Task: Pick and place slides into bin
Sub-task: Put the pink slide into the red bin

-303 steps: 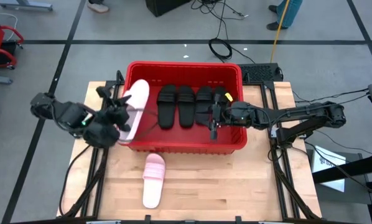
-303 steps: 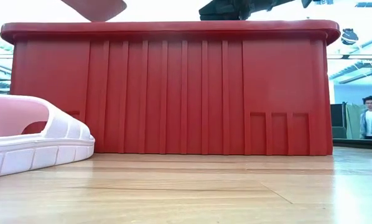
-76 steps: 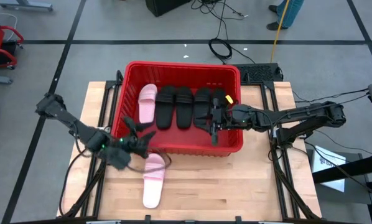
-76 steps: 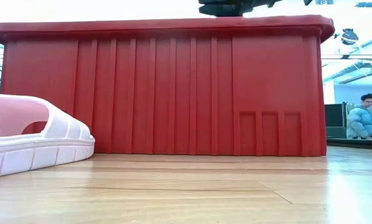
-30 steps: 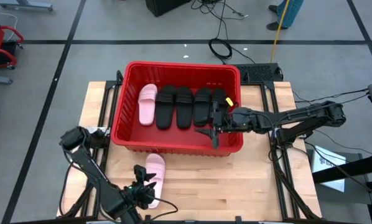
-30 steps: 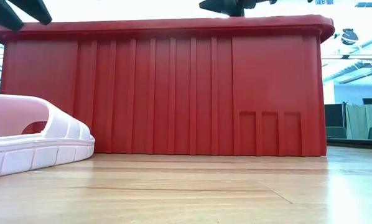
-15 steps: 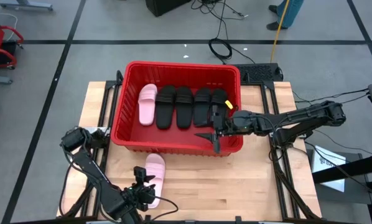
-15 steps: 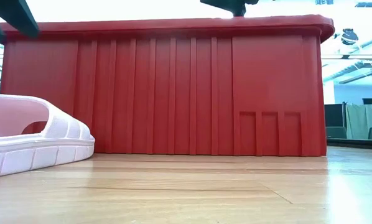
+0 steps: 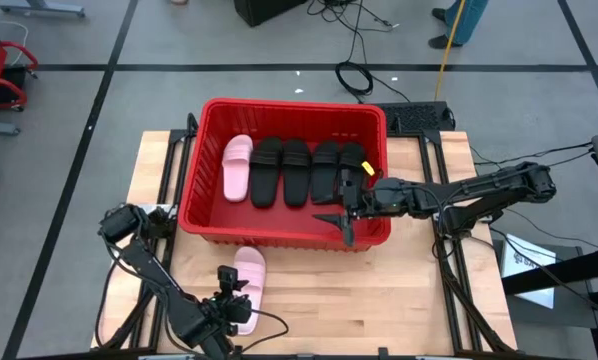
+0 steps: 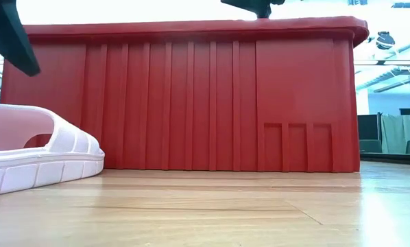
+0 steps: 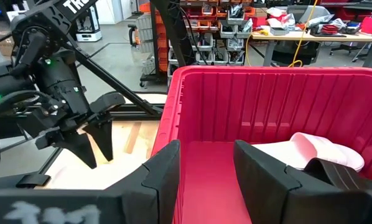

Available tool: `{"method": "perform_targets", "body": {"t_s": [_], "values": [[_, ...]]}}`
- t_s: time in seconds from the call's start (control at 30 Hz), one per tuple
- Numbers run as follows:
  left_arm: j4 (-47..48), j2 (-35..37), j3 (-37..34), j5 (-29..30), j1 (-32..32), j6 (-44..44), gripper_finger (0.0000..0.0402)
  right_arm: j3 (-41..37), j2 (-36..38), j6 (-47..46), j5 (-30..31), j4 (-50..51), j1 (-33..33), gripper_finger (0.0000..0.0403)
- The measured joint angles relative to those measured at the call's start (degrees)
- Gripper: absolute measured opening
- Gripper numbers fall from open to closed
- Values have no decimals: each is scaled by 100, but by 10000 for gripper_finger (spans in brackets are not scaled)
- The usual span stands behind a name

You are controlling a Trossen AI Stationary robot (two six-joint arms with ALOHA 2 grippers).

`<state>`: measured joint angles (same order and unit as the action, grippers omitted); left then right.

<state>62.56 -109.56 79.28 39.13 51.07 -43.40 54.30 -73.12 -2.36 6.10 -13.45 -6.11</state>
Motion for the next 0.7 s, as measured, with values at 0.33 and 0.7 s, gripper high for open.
{"method": "perform_targets", "body": {"t_s": [0.33,0.7], "values": [[-374,0,-447,-251,-207,149,191,0,0,1,6,3,0,139],[-588,2,-847,-200,-498,97,191,0,0,1,8,2,0,139]]}}
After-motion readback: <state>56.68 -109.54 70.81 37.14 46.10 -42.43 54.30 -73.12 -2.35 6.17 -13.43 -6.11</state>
